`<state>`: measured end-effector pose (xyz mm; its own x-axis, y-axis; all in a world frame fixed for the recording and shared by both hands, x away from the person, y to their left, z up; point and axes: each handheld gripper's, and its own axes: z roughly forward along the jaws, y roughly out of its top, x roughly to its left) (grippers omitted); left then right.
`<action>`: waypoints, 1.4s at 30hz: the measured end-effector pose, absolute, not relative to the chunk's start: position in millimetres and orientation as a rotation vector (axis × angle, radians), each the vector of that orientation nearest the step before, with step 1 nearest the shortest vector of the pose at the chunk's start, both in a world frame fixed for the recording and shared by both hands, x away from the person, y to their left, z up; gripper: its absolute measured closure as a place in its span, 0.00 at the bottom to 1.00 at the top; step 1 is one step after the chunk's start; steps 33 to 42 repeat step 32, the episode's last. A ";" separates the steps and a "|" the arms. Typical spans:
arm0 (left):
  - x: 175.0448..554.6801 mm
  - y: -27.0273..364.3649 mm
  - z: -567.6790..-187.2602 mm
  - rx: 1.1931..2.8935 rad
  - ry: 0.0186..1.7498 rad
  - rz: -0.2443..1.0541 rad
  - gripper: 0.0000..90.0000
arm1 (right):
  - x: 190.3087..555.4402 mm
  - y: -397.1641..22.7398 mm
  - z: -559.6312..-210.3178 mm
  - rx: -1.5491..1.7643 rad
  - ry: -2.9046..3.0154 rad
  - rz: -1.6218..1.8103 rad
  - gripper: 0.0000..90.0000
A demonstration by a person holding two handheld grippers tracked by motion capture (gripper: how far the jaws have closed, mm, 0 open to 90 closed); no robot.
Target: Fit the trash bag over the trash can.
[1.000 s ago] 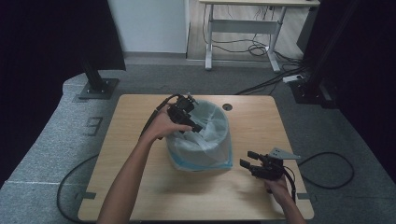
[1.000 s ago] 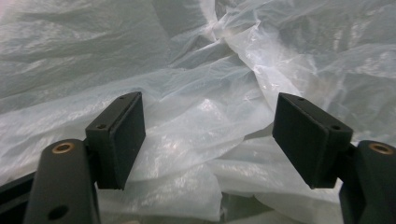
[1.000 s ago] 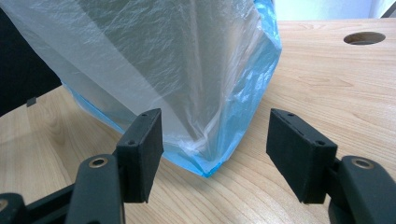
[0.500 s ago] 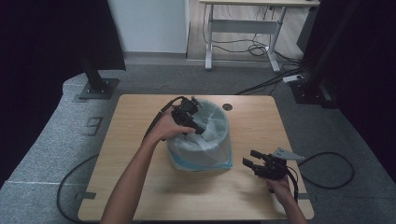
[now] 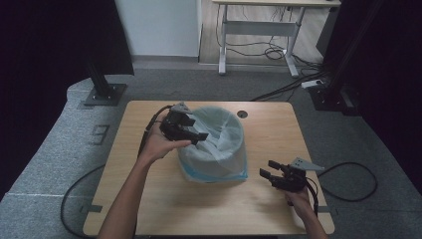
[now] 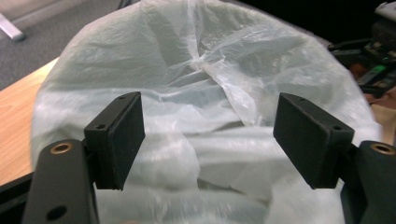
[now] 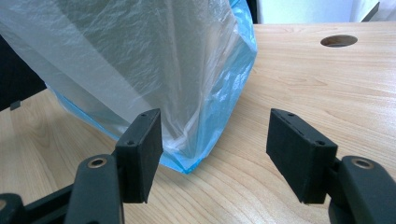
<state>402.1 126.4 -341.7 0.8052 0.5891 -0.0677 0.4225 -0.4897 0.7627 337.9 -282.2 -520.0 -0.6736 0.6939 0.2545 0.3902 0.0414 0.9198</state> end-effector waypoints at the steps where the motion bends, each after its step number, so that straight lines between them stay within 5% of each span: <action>1: 397.7 130.5 -341.8 2.149 0.740 0.260 0.27 | 337.9 -282.0 -520.1 1.107 2.063 1.671 0.39; 20: 329.2 215.9 -378.6 2.035 0.851 0.331 0.27 | 338.3 -281.3 -523.0 1.107 2.080 1.639 0.39; 42: 327.6 226.2 -393.0 2.032 0.885 0.327 0.26 | 336.5 -284.0 -521.8 1.110 2.069 1.621 0.38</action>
